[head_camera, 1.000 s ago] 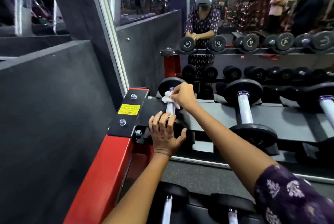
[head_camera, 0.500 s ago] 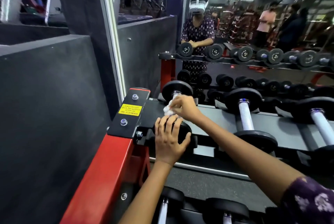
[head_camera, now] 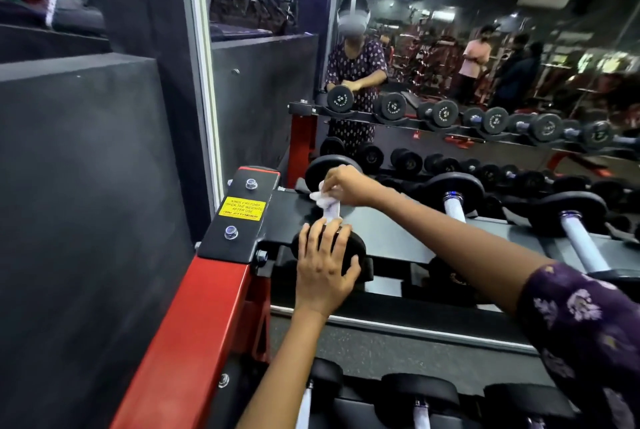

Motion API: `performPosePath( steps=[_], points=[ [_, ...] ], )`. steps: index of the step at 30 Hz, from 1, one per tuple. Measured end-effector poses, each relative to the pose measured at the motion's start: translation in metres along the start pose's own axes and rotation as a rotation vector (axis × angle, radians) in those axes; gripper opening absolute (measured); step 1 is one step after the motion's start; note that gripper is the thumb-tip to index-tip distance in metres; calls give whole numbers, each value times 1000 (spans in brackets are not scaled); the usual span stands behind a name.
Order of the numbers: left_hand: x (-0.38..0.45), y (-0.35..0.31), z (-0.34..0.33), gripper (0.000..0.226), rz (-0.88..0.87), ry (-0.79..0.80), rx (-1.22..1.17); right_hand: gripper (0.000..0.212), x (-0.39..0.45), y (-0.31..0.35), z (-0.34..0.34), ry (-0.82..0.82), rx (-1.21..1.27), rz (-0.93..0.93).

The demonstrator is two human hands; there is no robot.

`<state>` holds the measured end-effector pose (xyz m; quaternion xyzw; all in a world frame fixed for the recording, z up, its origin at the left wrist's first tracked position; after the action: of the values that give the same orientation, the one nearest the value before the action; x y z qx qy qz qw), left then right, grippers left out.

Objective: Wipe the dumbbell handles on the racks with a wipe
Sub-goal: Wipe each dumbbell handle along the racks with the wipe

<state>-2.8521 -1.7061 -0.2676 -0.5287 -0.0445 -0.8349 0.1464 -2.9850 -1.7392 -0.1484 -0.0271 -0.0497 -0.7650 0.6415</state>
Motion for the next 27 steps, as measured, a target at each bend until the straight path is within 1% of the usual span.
performPosePath(
  steps=[2,3,5,6,8,10,12,13,17,19,21,23,26,27],
  points=[
    [0,1,0,50,-4,-2,-11,24,4,-2,6,-12,-25,-35],
    [-1,1,0,51,-10,-2,-10,23,3,2,4,3,-48,-22],
    [-1,2,0,51,-21,0,-13,12,-6,10,-6,96,-91,30],
    [-1,2,0,51,-23,0,-16,14,-13,12,-9,142,-74,46],
    [-1,2,0,52,-20,-2,-27,24,-18,3,-7,164,-8,57],
    [0,1,2,52,-20,-10,-35,36,-12,-10,-2,154,-10,19],
    [1,2,3,52,-24,-17,-38,49,-6,-13,-3,189,-39,-6],
    [1,2,4,52,-27,-19,-41,51,-8,-11,-6,204,-42,1],
    [1,2,3,52,-30,-13,-52,44,-23,-9,-14,256,26,110],
    [1,3,3,52,-33,-10,-51,43,-12,-13,-5,228,-22,98],
    [1,4,3,53,-35,-3,-48,34,4,-11,-2,212,-96,80],
    [0,5,3,53,-37,-5,-57,26,6,-2,-9,208,-146,107],
    [1,4,3,54,-34,-18,-78,18,-13,9,-24,265,-61,183],
    [0,4,2,54,-37,-15,-85,17,-17,10,-23,278,-27,179]
  ],
)
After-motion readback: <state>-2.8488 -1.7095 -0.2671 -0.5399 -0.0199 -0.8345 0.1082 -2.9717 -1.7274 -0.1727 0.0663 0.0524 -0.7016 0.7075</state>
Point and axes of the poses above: each hand's wrist, its own x-axis towards the middle knuckle, its own z-axis out of the back of the hand, y = z × x, the point moved 2 cm from there along x, towards the middle knuckle, and after that the axes turned 6 degrees about -z, right-handed, at the moved point
